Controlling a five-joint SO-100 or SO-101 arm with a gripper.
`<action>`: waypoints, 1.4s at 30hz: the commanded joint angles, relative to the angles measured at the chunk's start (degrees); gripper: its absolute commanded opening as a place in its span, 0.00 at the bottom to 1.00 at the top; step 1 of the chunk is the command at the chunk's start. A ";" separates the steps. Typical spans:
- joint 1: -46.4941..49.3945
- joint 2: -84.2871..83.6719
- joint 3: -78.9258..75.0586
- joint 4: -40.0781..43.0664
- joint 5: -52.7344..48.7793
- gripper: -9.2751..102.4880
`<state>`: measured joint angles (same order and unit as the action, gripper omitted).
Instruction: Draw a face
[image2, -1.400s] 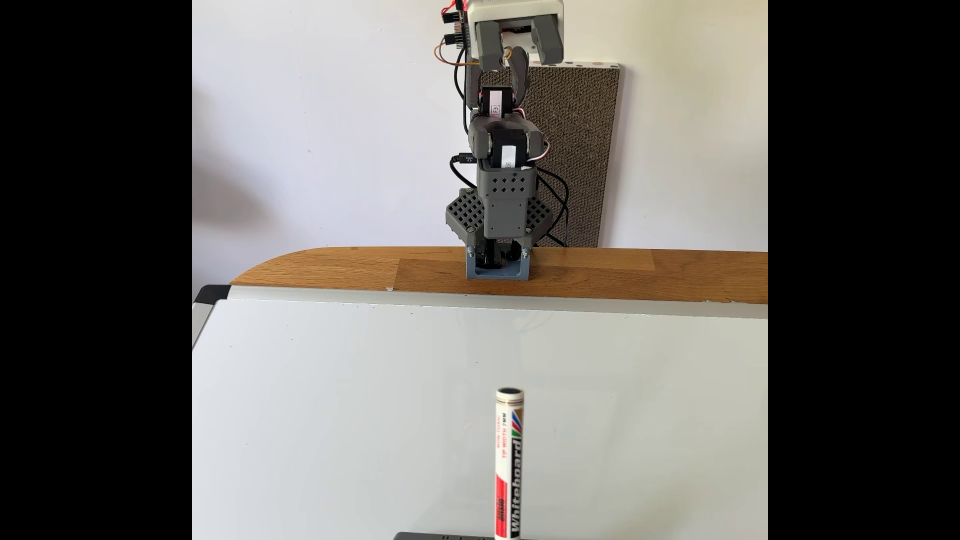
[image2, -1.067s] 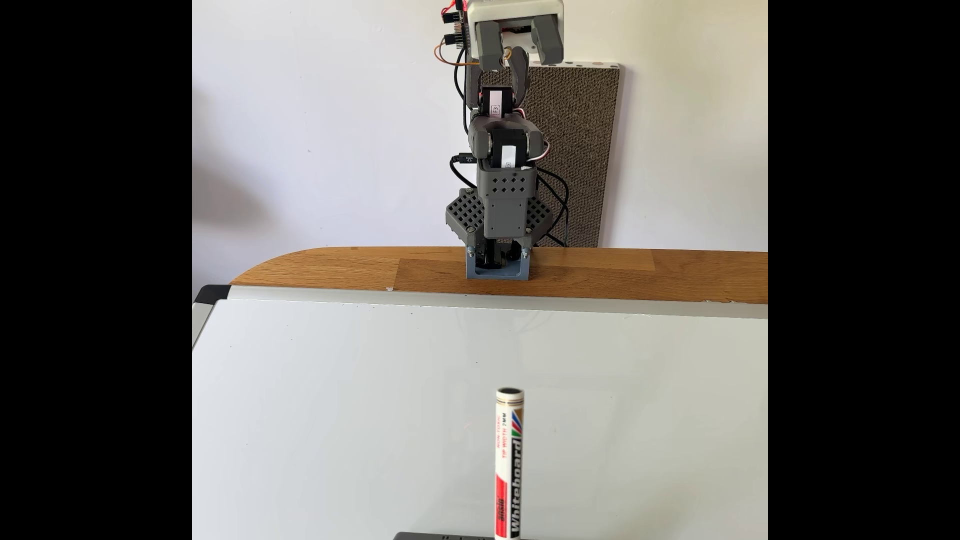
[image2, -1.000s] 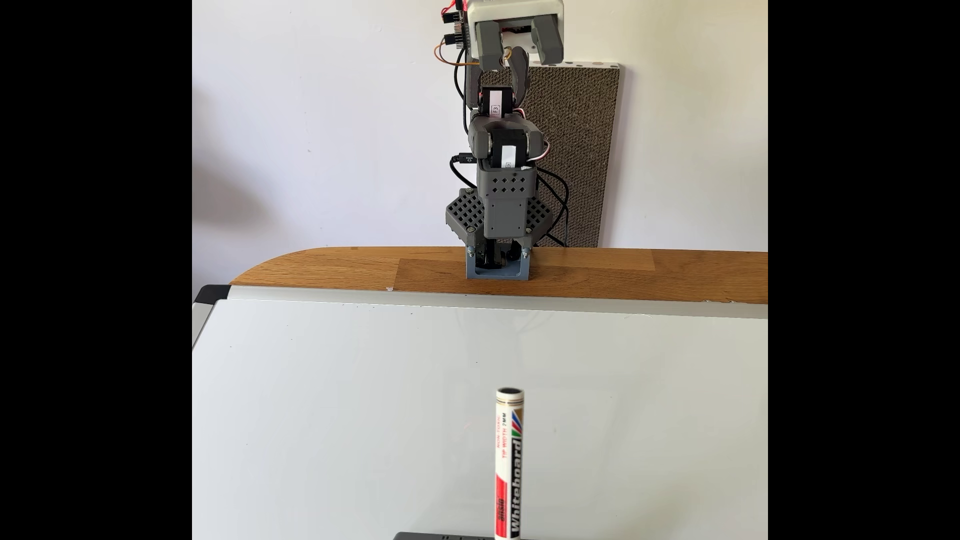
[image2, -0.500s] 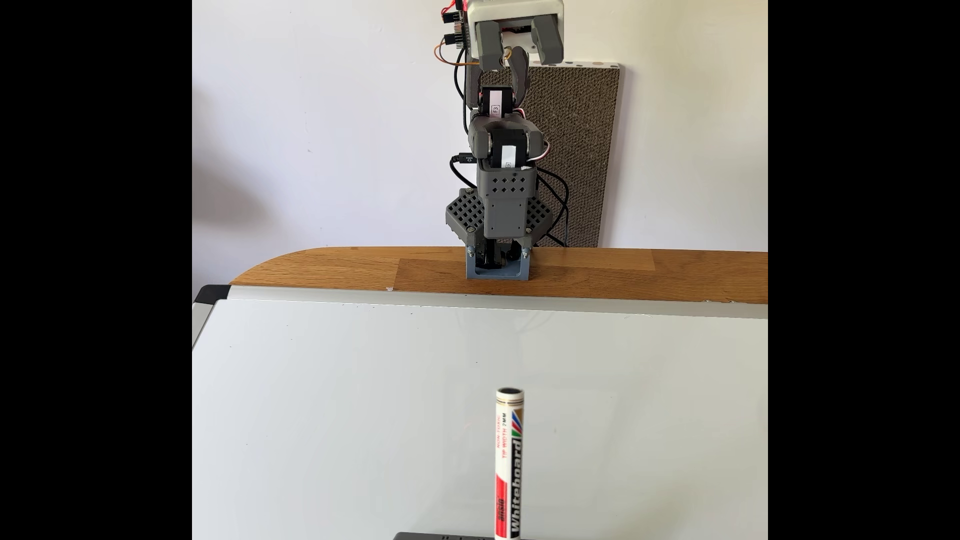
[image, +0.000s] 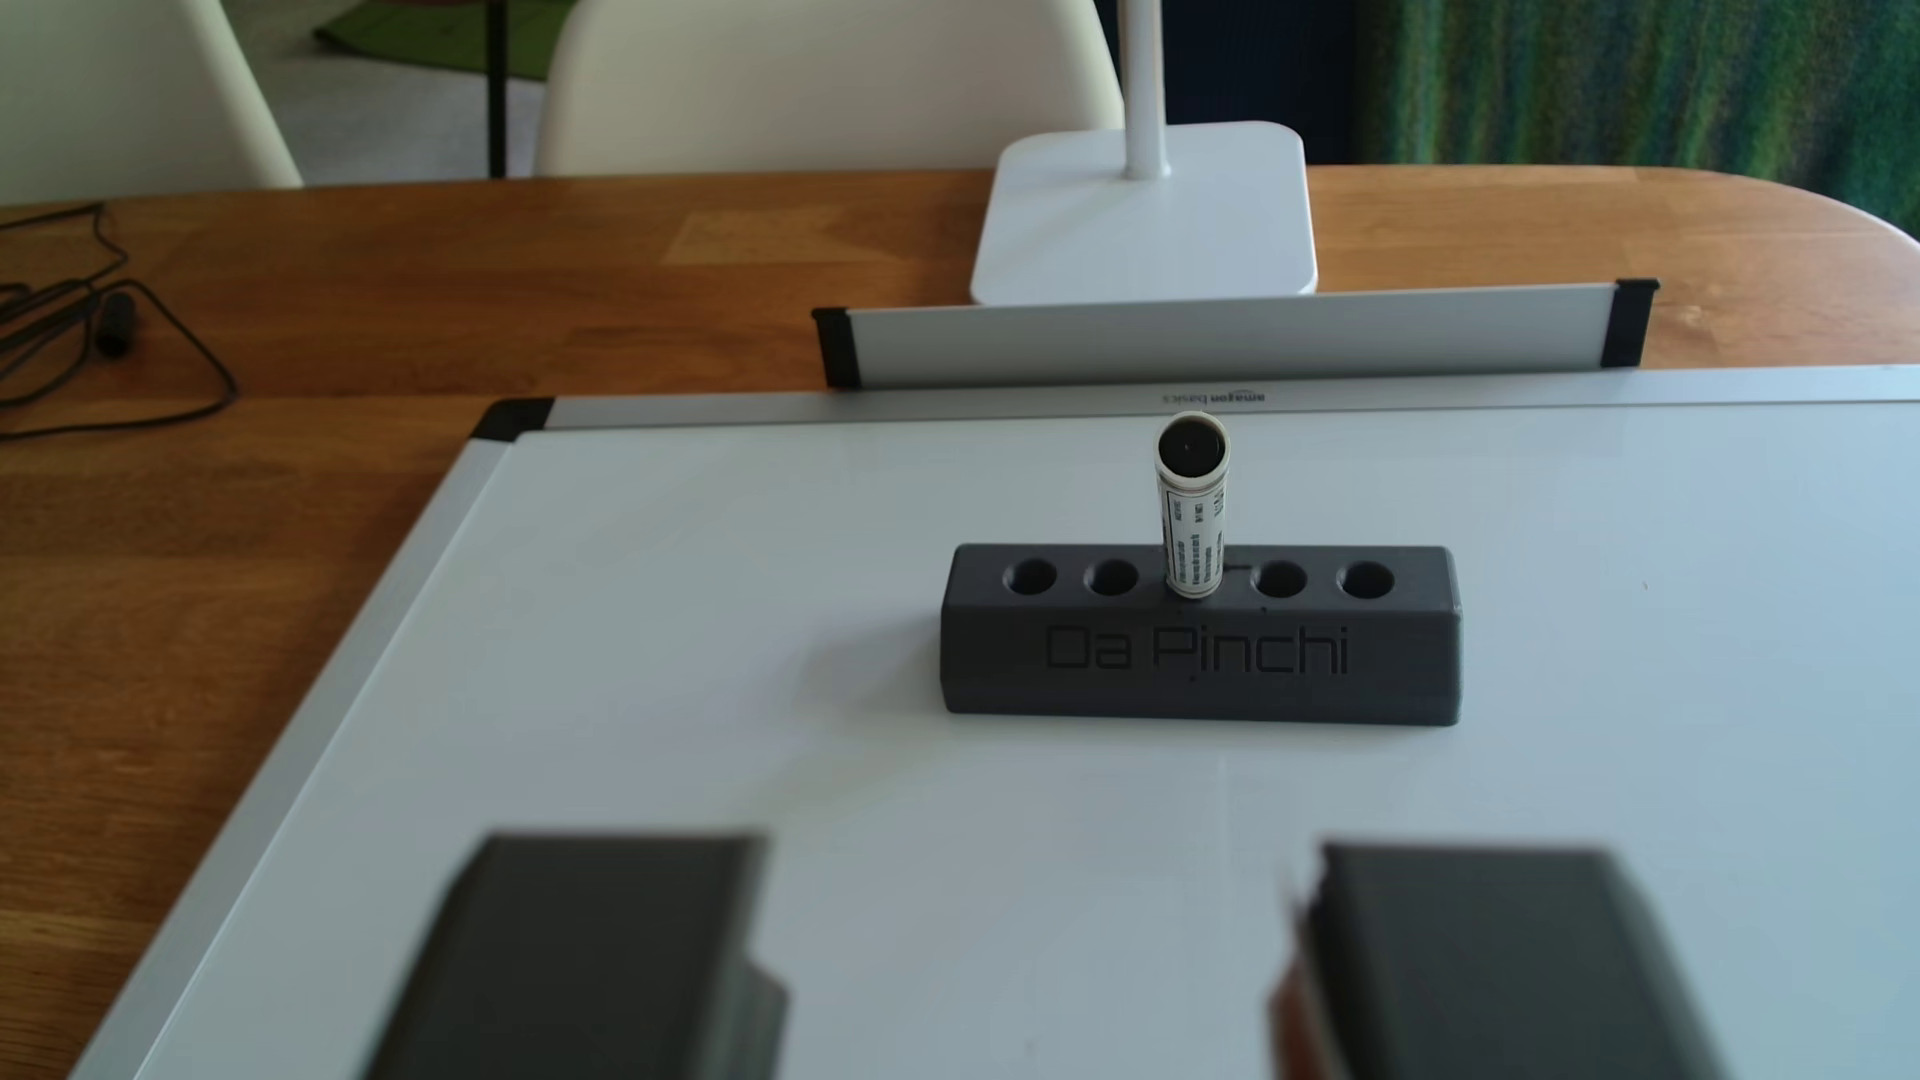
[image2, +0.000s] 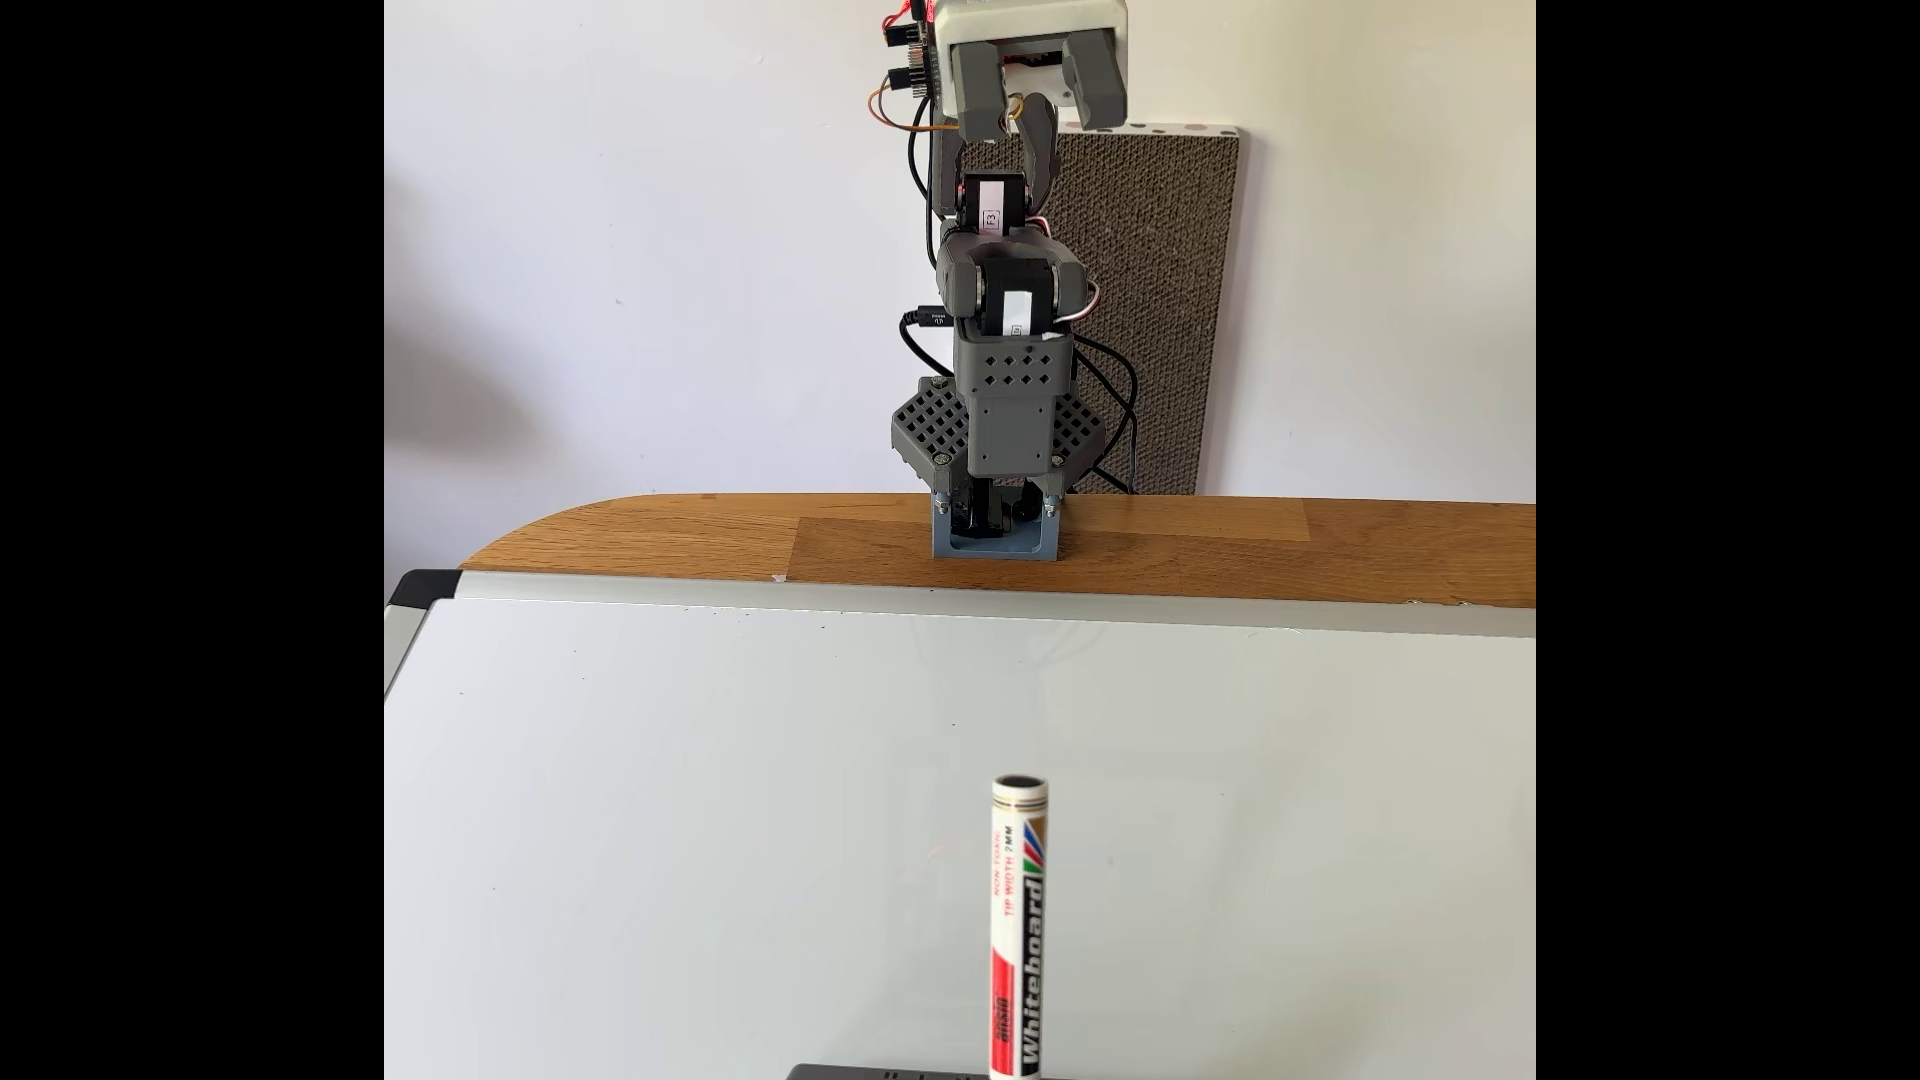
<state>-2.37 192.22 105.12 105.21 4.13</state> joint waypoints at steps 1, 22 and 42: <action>-0.44 4.39 0.00 -0.79 -0.26 0.98; 0.09 -33.49 -15.91 -9.67 -1.05 0.98; 6.68 -81.65 -29.44 -29.88 -14.06 0.98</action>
<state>3.52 112.41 81.83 78.93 -8.44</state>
